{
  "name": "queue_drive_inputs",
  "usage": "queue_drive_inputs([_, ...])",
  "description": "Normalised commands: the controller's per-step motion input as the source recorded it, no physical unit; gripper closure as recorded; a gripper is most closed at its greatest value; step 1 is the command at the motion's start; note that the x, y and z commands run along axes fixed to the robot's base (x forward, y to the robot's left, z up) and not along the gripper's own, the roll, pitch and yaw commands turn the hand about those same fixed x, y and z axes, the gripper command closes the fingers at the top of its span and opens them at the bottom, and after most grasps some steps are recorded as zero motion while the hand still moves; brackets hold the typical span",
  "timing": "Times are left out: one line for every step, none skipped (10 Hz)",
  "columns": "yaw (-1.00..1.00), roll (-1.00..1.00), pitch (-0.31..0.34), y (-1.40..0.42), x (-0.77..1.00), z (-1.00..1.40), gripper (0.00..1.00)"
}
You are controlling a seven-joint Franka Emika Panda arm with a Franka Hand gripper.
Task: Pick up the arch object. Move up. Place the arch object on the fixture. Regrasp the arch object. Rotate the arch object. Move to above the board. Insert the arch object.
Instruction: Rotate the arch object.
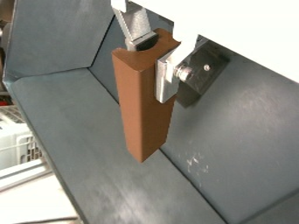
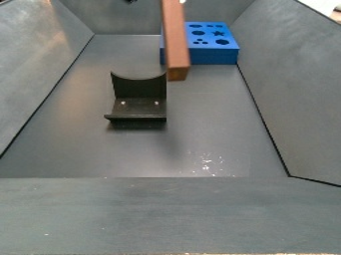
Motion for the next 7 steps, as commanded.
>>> queue_drive_inputs([-0.11, -0.13, -0.058, 0.12, -1.0, 0.32, 1.0])
queue_drive_inputs([-0.11, -0.12, -0.041, 0.11, -1.0, 0.28, 1.0])
queue_drive_inputs([-0.1, -0.13, -0.033, 0.09, -0.94, 0.21, 1.0])
queue_drive_inputs([-0.09, -0.14, -0.024, 0.07, -0.81, 0.14, 1.0])
queue_drive_inputs([-0.09, -0.14, -0.016, 0.05, -0.67, 0.09, 1.0])
queue_drive_inputs([-0.07, -0.14, -0.011, 0.04, -0.49, 0.06, 1.0])
queue_drive_inputs([-0.07, -0.14, -0.014, 0.03, -0.34, 0.04, 1.0])
